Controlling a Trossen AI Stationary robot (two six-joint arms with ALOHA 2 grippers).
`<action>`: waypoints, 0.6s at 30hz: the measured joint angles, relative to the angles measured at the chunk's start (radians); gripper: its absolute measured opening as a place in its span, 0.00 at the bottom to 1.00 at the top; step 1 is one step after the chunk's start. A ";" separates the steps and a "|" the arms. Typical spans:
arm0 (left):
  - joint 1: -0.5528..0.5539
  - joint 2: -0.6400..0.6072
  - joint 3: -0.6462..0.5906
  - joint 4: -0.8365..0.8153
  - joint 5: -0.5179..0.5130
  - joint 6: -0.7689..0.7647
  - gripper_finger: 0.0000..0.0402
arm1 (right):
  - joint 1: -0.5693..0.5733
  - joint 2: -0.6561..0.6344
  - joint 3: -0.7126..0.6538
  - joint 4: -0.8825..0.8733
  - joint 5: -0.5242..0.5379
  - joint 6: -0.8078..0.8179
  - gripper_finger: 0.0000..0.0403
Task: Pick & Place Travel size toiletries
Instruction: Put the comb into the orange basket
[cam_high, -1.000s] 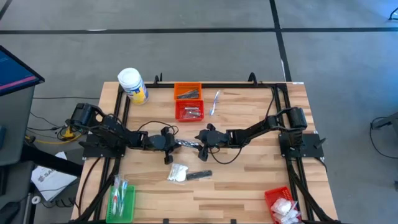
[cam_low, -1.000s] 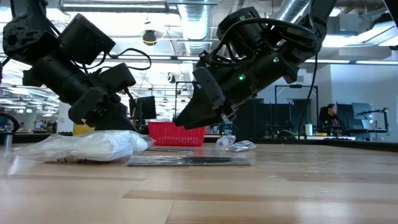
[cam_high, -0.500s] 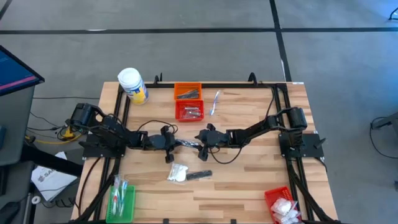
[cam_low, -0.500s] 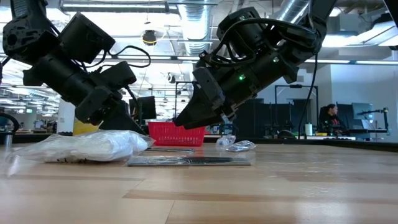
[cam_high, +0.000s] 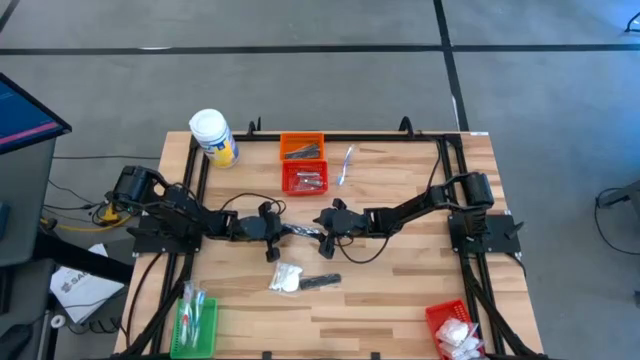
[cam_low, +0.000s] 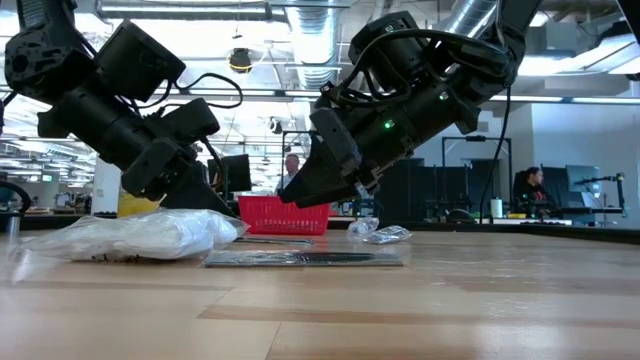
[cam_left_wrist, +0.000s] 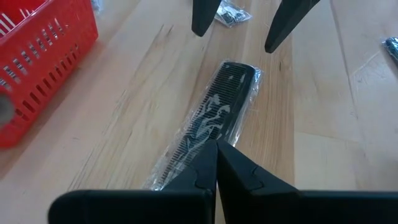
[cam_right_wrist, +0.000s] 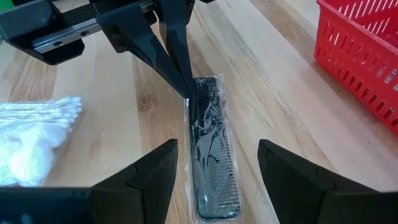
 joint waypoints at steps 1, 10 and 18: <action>0.000 0.000 0.000 0.000 0.000 0.000 0.00 | 0.000 0.000 0.000 0.000 0.000 0.000 0.54; 0.008 0.021 0.000 -0.010 0.001 -0.005 0.00 | 0.000 0.000 0.000 0.000 0.000 0.000 0.54; 0.027 0.057 0.002 0.009 0.007 -0.018 0.00 | 0.000 0.000 0.000 -0.003 0.000 0.000 0.54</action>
